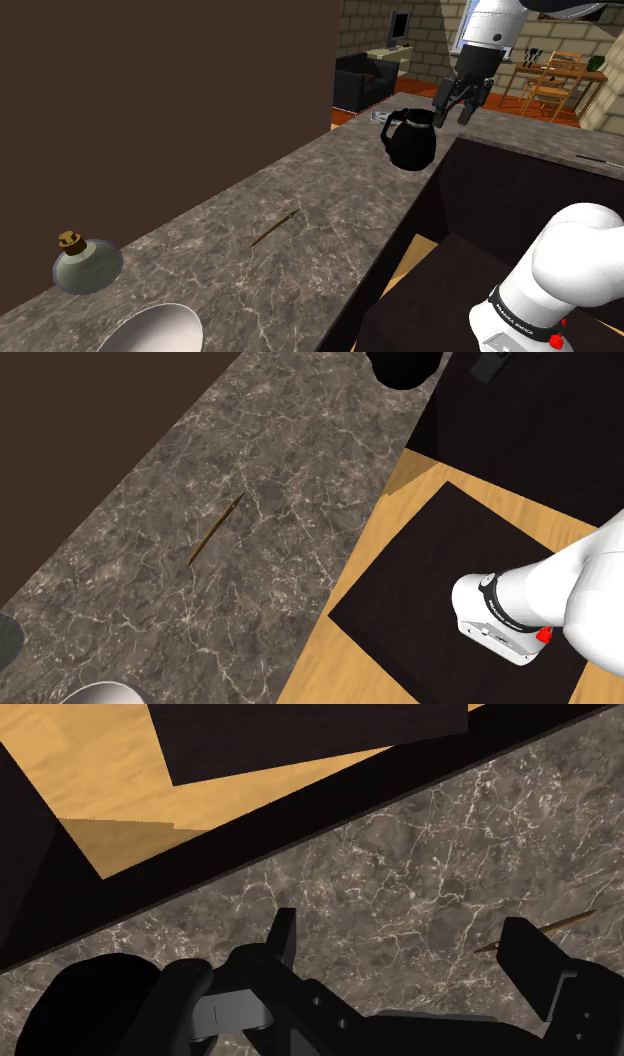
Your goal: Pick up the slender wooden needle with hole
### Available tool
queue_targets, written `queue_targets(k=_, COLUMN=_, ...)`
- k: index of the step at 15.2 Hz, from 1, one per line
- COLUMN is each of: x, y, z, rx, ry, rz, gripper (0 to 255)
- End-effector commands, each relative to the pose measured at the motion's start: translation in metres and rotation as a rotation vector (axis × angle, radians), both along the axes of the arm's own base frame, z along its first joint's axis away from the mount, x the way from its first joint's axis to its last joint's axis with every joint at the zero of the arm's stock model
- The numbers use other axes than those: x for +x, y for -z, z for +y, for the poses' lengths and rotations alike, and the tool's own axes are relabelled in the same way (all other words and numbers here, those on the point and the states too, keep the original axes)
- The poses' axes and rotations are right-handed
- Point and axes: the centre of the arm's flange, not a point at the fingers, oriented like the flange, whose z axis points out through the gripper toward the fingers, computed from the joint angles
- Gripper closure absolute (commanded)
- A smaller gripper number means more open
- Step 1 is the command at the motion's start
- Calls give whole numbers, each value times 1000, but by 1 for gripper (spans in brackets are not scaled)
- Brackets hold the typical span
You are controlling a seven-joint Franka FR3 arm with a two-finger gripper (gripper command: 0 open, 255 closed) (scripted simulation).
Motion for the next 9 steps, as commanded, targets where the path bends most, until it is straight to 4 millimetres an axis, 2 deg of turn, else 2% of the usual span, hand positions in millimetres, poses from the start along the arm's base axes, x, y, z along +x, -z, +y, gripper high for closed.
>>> queue_targets(k=1, x=0, y=0, z=0, rx=0, ry=0, rz=0, gripper=0)
queue_targets(k=9, x=24, y=62, z=82, rx=7, ry=215, rz=14, gripper=0)
